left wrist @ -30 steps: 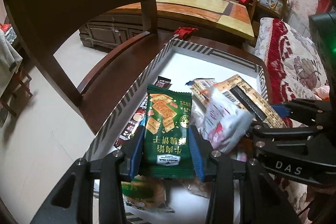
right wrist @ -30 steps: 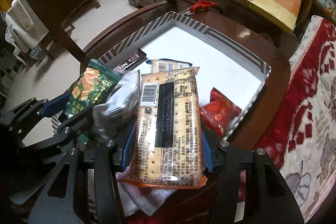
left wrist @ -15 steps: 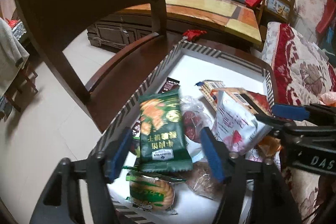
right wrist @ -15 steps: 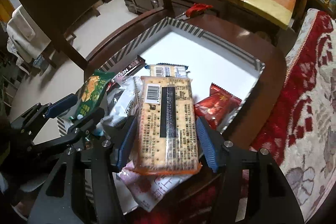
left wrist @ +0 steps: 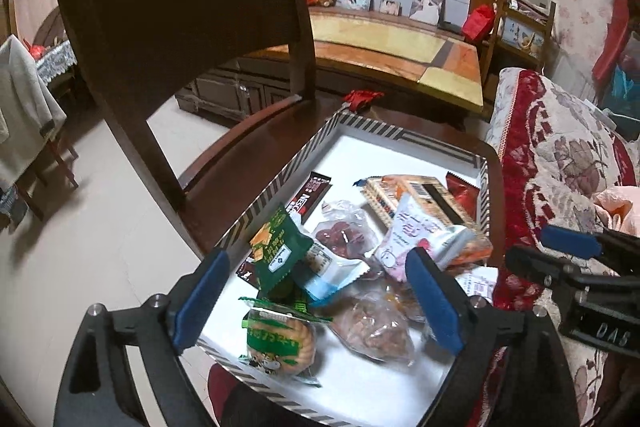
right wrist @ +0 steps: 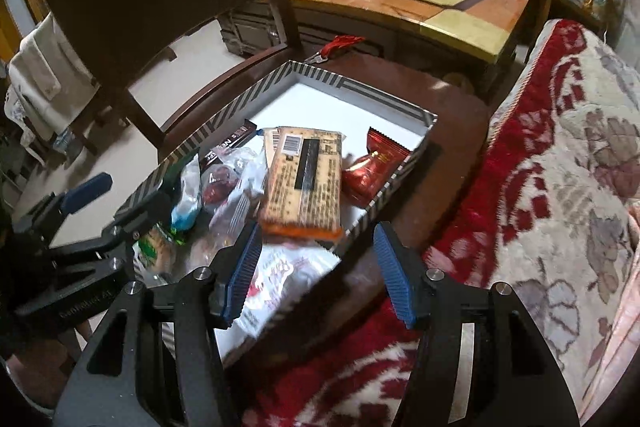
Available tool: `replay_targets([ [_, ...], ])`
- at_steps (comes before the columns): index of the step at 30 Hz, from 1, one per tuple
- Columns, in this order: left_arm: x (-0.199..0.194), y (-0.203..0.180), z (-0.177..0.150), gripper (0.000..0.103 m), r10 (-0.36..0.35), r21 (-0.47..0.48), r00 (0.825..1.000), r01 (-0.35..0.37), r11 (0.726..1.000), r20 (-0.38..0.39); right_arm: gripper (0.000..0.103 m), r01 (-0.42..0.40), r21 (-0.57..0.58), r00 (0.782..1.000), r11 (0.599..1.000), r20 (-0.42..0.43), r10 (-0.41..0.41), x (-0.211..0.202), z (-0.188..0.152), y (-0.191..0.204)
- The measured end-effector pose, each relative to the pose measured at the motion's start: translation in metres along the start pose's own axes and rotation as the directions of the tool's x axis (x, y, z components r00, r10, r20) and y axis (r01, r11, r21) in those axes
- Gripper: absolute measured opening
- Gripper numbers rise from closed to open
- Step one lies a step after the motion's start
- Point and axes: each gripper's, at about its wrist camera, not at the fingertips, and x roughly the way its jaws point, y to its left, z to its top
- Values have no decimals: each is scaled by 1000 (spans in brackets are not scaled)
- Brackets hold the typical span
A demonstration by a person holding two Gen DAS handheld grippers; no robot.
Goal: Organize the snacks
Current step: 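Open both tools to drop the cracker packet and cracker box into the tray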
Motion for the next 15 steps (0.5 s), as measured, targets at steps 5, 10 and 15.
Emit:
replay_targets([
  [5,-16,-12,-6,97,1,13,999,-2,1000,46,58,17,1,999,1000,34,-17,-18,-19,-3],
  [10,-31,-21,-14,102,5,17,997,-6,1000,73,58,21,22,998,1000,59,-22,-32,-39,-7],
  [15,-44,-27,-20,103,44,38,994,-48,998,103,58,27,29,998,999,57,-29,-42,-54,-10],
])
